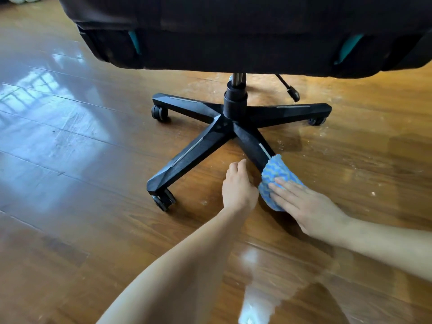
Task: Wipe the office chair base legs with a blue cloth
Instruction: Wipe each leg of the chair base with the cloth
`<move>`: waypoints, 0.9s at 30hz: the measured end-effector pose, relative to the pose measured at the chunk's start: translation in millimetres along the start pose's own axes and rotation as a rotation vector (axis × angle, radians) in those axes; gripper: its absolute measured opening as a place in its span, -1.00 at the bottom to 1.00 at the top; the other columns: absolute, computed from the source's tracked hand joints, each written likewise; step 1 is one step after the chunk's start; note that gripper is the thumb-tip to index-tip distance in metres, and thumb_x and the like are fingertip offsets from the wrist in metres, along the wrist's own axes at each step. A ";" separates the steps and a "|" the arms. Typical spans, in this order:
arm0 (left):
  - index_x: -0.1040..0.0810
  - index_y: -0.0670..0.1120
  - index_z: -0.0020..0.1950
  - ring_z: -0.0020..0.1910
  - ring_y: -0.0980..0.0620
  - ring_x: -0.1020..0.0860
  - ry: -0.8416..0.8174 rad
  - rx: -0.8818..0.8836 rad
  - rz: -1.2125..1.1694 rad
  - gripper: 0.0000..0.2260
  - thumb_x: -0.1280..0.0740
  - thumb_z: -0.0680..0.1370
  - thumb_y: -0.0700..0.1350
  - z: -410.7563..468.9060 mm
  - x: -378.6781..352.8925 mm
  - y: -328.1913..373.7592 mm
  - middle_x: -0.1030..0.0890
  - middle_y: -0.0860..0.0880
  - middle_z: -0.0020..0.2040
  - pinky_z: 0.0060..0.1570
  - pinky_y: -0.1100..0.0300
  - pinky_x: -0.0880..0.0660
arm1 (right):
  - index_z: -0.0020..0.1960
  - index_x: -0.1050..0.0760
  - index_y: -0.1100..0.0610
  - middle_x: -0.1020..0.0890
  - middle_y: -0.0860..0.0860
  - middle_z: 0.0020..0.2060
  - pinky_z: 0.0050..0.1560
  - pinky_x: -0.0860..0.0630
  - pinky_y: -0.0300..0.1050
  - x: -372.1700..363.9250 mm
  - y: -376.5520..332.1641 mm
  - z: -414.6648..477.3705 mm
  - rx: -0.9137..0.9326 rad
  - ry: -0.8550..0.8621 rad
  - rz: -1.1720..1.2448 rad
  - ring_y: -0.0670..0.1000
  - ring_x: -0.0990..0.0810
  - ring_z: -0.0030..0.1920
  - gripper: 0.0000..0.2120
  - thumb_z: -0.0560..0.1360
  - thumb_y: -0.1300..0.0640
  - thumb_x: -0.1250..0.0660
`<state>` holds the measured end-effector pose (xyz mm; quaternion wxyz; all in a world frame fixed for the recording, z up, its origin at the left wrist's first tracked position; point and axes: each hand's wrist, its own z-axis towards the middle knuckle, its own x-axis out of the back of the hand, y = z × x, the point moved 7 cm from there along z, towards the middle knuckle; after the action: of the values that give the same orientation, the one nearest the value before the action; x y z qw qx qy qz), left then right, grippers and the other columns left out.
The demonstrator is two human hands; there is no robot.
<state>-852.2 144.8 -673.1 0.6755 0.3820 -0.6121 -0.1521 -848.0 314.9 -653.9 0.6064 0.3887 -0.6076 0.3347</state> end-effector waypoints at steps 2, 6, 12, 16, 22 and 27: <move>-0.29 -0.06 0.64 0.51 -0.09 -0.38 0.000 0.014 -0.025 -0.32 -0.28 0.52 -0.37 0.0 -4.1 2.5 -0.37 -0.05 0.53 0.43 -0.02 -0.47 | 0.54 -0.37 0.28 -0.27 0.17 0.61 0.56 -0.26 0.14 -7.3 1.9 -39.0 0.127 0.093 -0.052 0.20 -0.19 0.62 -0.39 0.49 0.39 -0.28; -0.31 -0.03 0.62 0.47 -0.02 -0.42 0.034 0.062 -0.089 -0.35 -0.26 0.54 -0.37 0.6 -7.2 6.8 -0.39 0.00 0.50 0.42 0.04 -0.47 | 0.51 -0.42 0.26 -0.35 0.14 0.57 0.54 -0.32 0.11 -4.8 3.4 -19.4 0.072 0.093 0.062 0.14 -0.24 0.61 -0.46 0.52 0.31 -0.20; -0.37 0.01 0.54 0.36 0.05 -0.50 0.156 0.299 -0.320 -0.36 -0.21 0.49 -0.37 -2.5 8.4 -9.7 -0.42 0.10 0.44 0.31 0.05 -0.52 | 0.56 -0.37 0.19 -0.31 0.07 0.60 0.60 0.10 -0.13 27.3 17.0 116.6 -0.169 0.121 0.161 0.03 -0.14 0.64 -0.51 0.63 0.20 -0.17; -0.43 0.01 0.48 0.16 0.07 -0.53 0.176 0.396 -0.389 -0.44 -0.18 0.49 -0.33 -5.3 19.2 -26.8 -0.46 0.10 0.29 0.13 0.13 -0.49 | 0.57 -0.34 0.17 -0.24 0.05 0.63 0.65 0.04 -0.01 31.2 34.5 166.4 -0.119 0.063 0.130 0.03 -0.06 0.66 -0.52 0.66 0.18 -0.14; -0.48 0.02 0.46 0.00 0.13 -0.59 -0.047 0.452 -0.482 -0.51 -0.26 0.52 -0.21 -6.7 -0.9 -30.6 -0.61 0.12 0.16 -0.05 0.14 -0.56 | 0.50 -0.46 0.12 -0.23 0.07 0.63 0.60 -0.15 0.10 18.5 37.1 100.9 -0.057 0.124 0.158 0.06 -0.05 0.66 -0.52 0.72 -0.10 -0.08; -0.50 0.05 0.38 0.01 0.04 -0.65 -0.116 0.420 -0.558 -0.58 -0.26 0.54 -0.23 -5.4 -18.9 -8.1 -0.65 0.10 0.12 -0.17 0.16 -0.51 | 0.51 -0.45 -0.02 -0.31 -0.07 0.60 0.42 -0.36 -0.15 25.5 34.5 34.2 -0.111 0.192 0.249 -0.03 -0.21 0.61 -0.57 0.68 -0.11 -0.22</move>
<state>-848.8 153.9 -692.0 0.4787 0.6559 -0.5394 -0.2229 -893.7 299.6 -627.7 0.6362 0.2424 -0.6080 0.4086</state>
